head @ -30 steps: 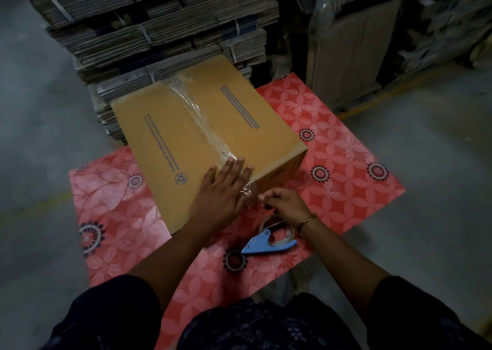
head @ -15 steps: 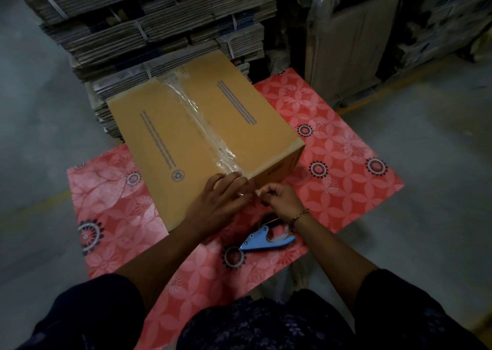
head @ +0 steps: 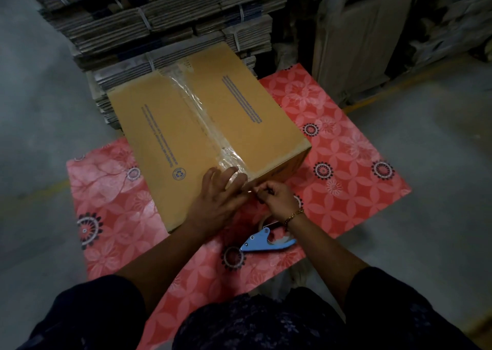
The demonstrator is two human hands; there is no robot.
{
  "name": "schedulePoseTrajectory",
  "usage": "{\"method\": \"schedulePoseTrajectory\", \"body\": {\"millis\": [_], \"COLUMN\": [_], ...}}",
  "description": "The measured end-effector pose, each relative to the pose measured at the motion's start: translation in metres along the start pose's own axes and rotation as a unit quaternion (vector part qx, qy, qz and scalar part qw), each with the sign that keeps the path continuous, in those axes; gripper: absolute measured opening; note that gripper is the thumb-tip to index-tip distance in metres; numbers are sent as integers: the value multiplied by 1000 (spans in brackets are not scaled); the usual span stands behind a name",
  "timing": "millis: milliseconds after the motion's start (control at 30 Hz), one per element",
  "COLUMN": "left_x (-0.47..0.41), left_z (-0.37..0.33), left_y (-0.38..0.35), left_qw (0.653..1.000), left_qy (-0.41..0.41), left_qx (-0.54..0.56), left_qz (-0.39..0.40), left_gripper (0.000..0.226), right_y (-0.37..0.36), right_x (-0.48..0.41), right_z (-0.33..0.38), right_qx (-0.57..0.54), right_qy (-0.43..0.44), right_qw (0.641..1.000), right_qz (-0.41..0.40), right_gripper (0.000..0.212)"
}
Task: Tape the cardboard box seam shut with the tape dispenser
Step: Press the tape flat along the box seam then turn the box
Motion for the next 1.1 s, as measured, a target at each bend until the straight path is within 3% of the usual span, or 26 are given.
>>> {"method": "schedulePoseTrajectory", "body": {"millis": [467,633,733,833,967,1100], "left_x": [-8,-11,-5,-3,-13,-14], "left_z": [0,-2,-8,-5,1,-1], "left_y": [0,14,23,25,13,6], "left_qw": [993,989,983,965,934,925], "left_qy": [9,33,78,202,291,304], "left_qx": [24,70,137,152,101,87], "left_qz": [113,124,90,68,183,209], "left_gripper": [54,49,41,58,75,77], "right_y": [7,22,51,67,79,76], "right_x": [-9,-14,-7,7,9,-14], "right_z": [3,4,8,36,80,93], "right_qx": [20,136,342,422,518,552], "right_qy": [-16,-47,-61,75,265,290], "right_qw": [999,987,936,898,809,772], "right_qz": [40,78,57,100,85,125], "right_gripper": [25,19,15,21,30,60]}}
Point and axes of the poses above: each hand's wrist, its own x-axis away from the middle knuckle, its own y-axis out of the back of the hand, z = x × y, the point moved 3 cm from there along -x, towards the middle knuckle, and after that the axes turned 14 degrees about z, right-handed, at the moved point
